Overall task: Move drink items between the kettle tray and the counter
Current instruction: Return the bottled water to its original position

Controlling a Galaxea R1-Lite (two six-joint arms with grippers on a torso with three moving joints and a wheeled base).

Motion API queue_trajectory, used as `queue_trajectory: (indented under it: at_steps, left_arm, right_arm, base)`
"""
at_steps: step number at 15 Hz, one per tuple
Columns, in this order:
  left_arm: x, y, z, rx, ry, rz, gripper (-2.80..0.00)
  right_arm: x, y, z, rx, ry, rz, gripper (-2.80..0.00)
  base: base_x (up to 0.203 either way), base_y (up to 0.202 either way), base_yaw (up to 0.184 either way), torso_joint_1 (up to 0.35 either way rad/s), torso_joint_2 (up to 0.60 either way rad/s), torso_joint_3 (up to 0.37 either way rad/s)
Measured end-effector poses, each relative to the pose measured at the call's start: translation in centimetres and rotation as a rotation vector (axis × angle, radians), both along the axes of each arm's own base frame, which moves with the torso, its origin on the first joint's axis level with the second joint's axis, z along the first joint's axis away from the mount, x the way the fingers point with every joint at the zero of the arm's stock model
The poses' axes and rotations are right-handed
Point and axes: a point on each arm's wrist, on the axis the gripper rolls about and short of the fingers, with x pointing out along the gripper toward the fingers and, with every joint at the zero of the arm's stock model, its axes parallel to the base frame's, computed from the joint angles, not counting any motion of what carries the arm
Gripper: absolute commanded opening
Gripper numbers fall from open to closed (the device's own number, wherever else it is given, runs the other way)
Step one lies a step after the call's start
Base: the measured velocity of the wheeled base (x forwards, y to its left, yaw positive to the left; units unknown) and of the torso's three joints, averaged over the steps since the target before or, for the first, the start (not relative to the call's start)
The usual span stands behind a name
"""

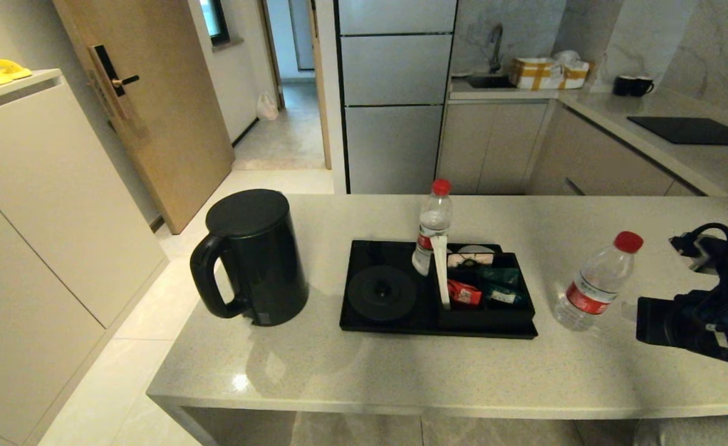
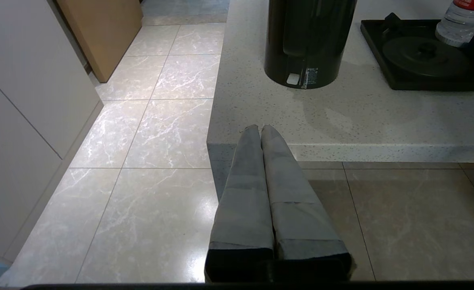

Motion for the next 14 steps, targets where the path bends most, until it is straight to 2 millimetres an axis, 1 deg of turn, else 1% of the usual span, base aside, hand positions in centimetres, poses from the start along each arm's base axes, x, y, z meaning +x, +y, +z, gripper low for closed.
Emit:
queue_trajectory:
  at_steps: [2, 5, 8, 10, 12, 14]
  left_arm:
    - [0.0, 0.0, 0.0, -0.001, 0.0, 0.001, -2.8]
    - [0.0, 0.0, 0.0, 0.0, 0.0, 0.001, -2.8]
    - [0.0, 0.0, 0.0, 0.0, 0.0, 0.0, -2.8]
    - [0.0, 0.0, 0.0, 0.0, 0.0, 0.0, -2.8]
    - [0.0, 0.0, 0.0, -0.001, 0.0, 0.0, -2.8]
    - [0.0, 0.0, 0.0, 0.0, 0.0, 0.0, -2.8]
  right_arm:
    - [0.1, 0.6, -0.4, -0.013, -0.038, 0.022, 0.0]
    - [0.4, 0.7, -0.5, -0.032, -0.112, -0.008, 0.0]
    - [-0.2, 0.8, -1.9, -0.052, -0.143, -0.029, 0.0]
    - [0.1, 0.7, -2.2, -0.066, -0.195, -0.073, 0.0]
    - [0.3, 0.6, -3.2, -0.091, -0.199, -0.12, 0.0]
    - [1.3, 0.7, -4.0, -0.099, -0.209, -0.143, 0.0]
  base:
    - [0.0, 0.0, 0.0, 0.0, 0.0, 0.0]
    - [0.0, 0.0, 0.0, 0.0, 0.0, 0.0]
    - [0.0, 0.0, 0.0, 0.0, 0.0, 0.0]
    - [0.0, 0.0, 0.0, 0.0, 0.0, 0.0]
    - [0.0, 0.0, 0.0, 0.0, 0.0, 0.0]
    - [0.0, 0.0, 0.0, 0.0, 0.0, 0.0]
